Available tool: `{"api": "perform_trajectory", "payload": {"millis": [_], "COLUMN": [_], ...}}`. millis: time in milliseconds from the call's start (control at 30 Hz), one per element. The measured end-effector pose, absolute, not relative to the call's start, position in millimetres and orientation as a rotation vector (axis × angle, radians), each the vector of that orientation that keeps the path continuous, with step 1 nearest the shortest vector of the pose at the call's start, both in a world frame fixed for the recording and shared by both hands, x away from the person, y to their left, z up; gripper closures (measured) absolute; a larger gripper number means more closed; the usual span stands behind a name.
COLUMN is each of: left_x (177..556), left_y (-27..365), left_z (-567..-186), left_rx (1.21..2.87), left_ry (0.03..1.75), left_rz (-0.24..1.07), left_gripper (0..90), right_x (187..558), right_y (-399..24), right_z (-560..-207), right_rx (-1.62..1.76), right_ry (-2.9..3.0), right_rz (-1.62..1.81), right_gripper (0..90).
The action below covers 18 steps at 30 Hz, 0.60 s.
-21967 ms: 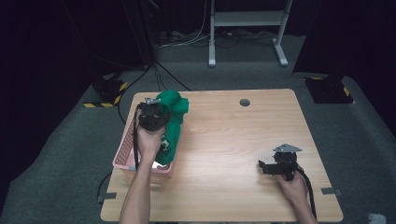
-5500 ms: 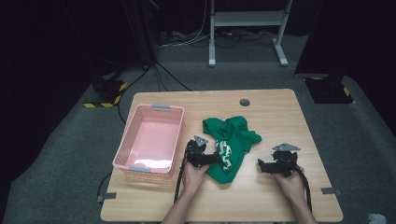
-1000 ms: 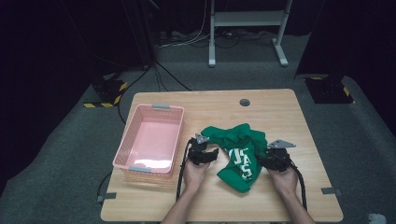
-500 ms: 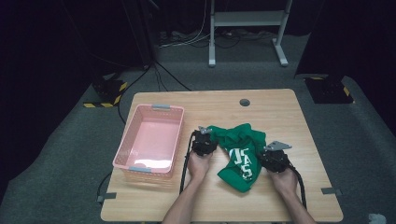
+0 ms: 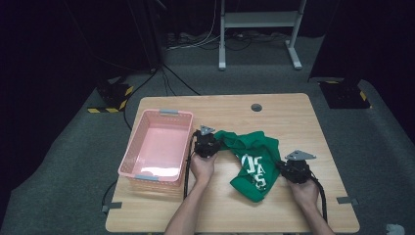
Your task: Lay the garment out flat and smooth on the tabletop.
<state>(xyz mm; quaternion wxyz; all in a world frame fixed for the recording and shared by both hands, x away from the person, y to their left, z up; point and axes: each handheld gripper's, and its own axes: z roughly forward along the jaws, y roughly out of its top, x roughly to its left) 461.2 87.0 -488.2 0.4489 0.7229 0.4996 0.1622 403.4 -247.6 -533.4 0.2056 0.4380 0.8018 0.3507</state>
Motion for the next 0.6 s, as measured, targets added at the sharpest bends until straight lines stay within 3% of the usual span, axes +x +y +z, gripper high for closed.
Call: {"api": "perform_trajectory", "payload": {"millis": [267, 433, 600], "left_x": [476, 480, 467], "left_y": [81, 69, 73], "left_z": [-482, -500, -505], "left_rx": [1.817, 1.883, 1.899], "left_ry": [1.247, 1.236, 1.227], "left_rz": [0.435, 0.357, 0.366], "left_gripper": [84.4, 68.7, 55.3], "right_x": [405, 404, 402], "right_y": [-263, -259, -252], "right_z": [-532, -531, -519], "right_rx": [1.271, 1.283, 1.241], "right_ry": [2.215, 2.203, 2.17], "right_rz": [0.952, 0.963, 1.028], "right_gripper": [80.3, 70.3, 60.7]}}
